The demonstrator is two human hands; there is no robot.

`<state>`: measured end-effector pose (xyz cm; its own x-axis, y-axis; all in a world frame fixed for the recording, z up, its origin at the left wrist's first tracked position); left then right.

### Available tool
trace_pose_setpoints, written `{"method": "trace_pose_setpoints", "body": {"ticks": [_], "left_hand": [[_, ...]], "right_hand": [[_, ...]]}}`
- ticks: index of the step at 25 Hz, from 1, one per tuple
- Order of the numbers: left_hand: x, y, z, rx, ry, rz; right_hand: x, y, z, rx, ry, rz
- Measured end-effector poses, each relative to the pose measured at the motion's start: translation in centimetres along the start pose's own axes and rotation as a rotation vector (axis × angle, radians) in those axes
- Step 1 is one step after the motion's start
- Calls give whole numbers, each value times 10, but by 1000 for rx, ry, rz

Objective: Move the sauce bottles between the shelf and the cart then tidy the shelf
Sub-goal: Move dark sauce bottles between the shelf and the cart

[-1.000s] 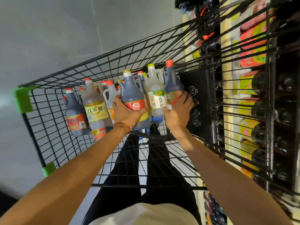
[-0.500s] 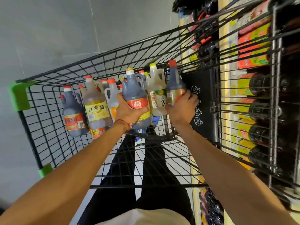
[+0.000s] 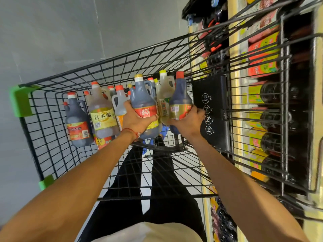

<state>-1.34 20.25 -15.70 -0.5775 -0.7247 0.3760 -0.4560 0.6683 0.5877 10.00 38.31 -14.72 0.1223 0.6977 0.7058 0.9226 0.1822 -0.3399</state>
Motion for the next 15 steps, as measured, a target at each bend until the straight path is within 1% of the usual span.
{"method": "trace_pose_setpoints", "body": {"ticks": [4, 7, 11, 15], "left_hand": [[-1, -5, -2, 26, 37, -46], [-7, -3, -9, 104, 92, -30], [-9, 5, -15, 156, 139, 5], [0, 2, -36, 168, 133, -32]], "right_hand": [[0, 6, 13, 15, -95, 62], [6, 10, 18, 34, -156, 104], [10, 13, 14, 43, -181, 182], [13, 24, -11, 57, -190, 359]]}}
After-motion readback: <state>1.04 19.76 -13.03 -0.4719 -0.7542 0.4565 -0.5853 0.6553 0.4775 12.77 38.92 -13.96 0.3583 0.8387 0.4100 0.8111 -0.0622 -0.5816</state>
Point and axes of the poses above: each hand's wrist, its own z-axis towards the middle knuckle, its own x-axis out of the back of the hand, y = z × x, the point moved 3 cm from there along z, towards the middle knuckle, and after that the axes turned 1 degree about y, right-handed, at the moved point
